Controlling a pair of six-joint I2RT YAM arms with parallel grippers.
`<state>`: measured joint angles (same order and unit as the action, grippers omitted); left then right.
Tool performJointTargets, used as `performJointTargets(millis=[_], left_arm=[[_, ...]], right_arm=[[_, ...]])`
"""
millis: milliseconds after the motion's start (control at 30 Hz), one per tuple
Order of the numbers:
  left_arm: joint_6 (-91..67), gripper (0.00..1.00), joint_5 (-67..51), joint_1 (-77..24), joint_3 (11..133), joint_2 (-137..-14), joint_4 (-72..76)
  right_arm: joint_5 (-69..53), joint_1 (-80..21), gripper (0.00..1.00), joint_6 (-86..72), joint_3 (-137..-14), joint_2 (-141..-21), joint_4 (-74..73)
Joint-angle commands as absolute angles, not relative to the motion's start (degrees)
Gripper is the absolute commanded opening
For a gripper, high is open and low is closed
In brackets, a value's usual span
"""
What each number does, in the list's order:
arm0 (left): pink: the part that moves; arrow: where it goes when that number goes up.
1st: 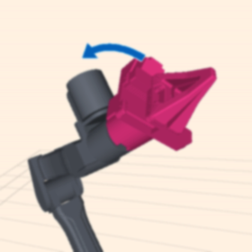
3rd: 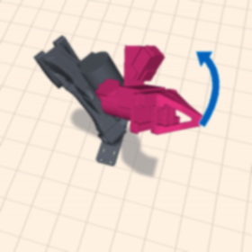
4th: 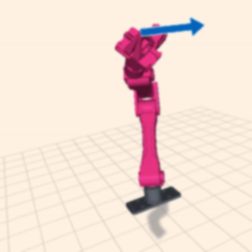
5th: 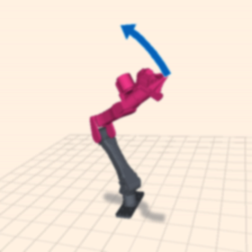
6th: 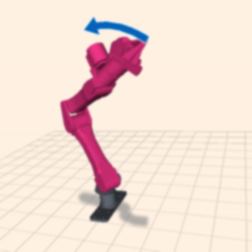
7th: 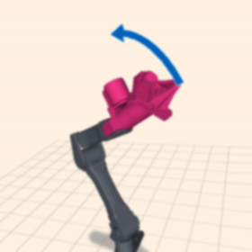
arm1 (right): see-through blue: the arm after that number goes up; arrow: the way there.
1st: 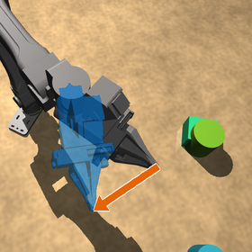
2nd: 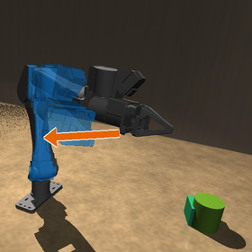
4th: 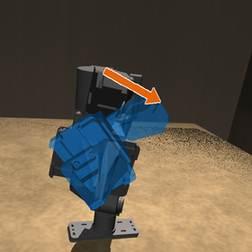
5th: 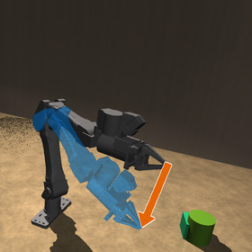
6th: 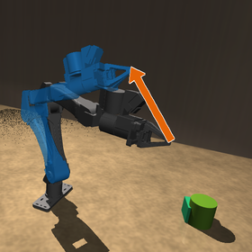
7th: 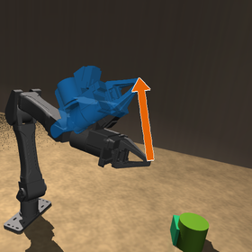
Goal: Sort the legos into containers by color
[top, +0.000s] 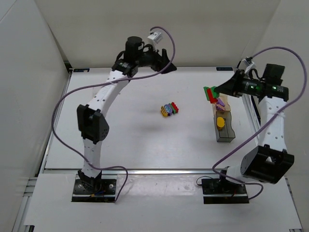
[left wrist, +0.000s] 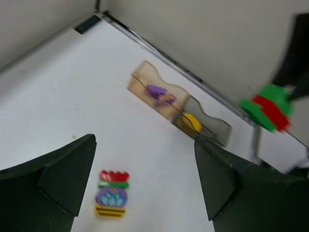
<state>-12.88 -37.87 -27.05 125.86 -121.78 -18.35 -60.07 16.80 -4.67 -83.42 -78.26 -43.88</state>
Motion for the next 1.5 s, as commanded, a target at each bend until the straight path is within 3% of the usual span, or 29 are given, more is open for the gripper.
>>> performJointTargets(millis=[0, 100, 167, 233, 333, 467, 967, 1333, 1467], left_arm=[[-12.6, 0.92, -56.2, -24.4, 116.9, -114.0, -26.3], [-23.5, 0.88, -73.7, -21.9, 108.2, -109.5, -16.8], [-40.1, 0.88, -78.5, -21.4, 98.2, -107.2, 6.0], [-44.4, 0.89, -81.3, -21.5, 92.9, -103.2, 13.7], [-35.0, 0.9, -81.7, -21.4, 89.6, -98.5, 4.6], [-31.6, 0.9, -81.5, -19.7, 86.8, -95.8, 2.1], [-16.7, 0.91, -69.8, -17.5, 84.1, -93.6, -5.5], [-22.7, 0.9, -75.9, -17.6, 85.2, -97.4, 1.8], [-27.4, 0.84, -79.5, -17.6, 84.5, -98.4, 7.5]], right_arm=[[-60.3, 11.7, 0.0, -8.4, -87.4, -82.6, -35.1], [-63.6, 6.3, 0.0, -9.7, -89.9, -87.8, -30.2], [-68.4, 2.7, 0.0, -14.2, -92.0, -90.9, -24.5], [-73.2, 0.5, 0.0, -21.2, -93.4, -95.3, -19.5], [-77.5, -4.3, 0.0, -29.1, -96.9, -100.6, -10.3], [-80.4, -9.3, 0.0, -29.3, -101.9, -104.5, -9.8], [-81.2, -15.6, 0.0, -29.3, -101.3, -103.4, -10.0], [-81.7, -18.7, 0.0, -27.7, -100.7, -102.6, -11.5], [-81.3, -18.7, 0.0, -27.3, -100.7, -102.7, -11.7]])
